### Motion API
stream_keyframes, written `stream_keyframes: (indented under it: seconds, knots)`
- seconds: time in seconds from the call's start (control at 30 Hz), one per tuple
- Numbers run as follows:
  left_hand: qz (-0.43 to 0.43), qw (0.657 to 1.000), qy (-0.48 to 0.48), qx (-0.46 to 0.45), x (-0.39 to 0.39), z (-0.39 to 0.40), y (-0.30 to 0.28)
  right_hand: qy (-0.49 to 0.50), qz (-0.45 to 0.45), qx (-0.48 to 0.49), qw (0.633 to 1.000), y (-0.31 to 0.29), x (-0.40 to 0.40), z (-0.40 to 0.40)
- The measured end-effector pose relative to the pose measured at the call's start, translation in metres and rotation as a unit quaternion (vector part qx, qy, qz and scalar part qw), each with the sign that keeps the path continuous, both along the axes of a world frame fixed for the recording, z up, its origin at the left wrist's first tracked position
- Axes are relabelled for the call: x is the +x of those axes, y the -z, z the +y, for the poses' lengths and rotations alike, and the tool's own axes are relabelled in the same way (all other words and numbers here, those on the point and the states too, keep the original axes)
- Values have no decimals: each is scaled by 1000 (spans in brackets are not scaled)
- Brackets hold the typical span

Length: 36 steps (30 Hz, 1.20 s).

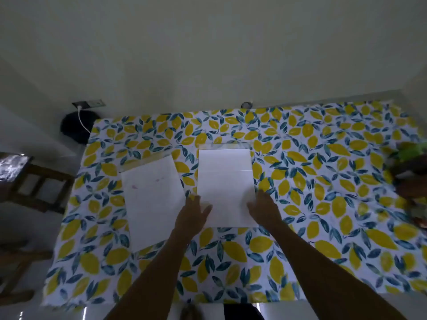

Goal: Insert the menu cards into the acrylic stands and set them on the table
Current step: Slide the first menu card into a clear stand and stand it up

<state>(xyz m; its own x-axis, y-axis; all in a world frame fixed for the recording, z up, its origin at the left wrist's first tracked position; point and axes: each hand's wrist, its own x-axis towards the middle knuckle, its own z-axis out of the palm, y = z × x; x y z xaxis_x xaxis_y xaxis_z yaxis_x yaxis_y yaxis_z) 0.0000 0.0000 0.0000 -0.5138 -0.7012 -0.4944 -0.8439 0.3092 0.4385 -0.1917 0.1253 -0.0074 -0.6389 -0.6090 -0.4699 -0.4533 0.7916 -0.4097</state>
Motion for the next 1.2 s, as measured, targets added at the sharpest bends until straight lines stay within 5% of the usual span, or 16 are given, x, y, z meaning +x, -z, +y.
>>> stream_keyframes:
  seconds: [0.4,0.67,0.9,1.07,1.2]
  knots:
    - [90,966,-228,78,4,10,-10,95,-16,-67,993,7,11,27]
    - [159,975,-153,-20,64,49,-32,154,-42,-157,975,-41,40,87]
    - [315,936,-156,-9,97,88,-72,203,-61,-292,933,-88,69,133]
    - [345,923,-164,-50,93,82,-92,219,-91,-363,901,-114,69,131]
    - [352,922,-133,-93,83,55,-109,153,-51,-357,920,-130,58,117]
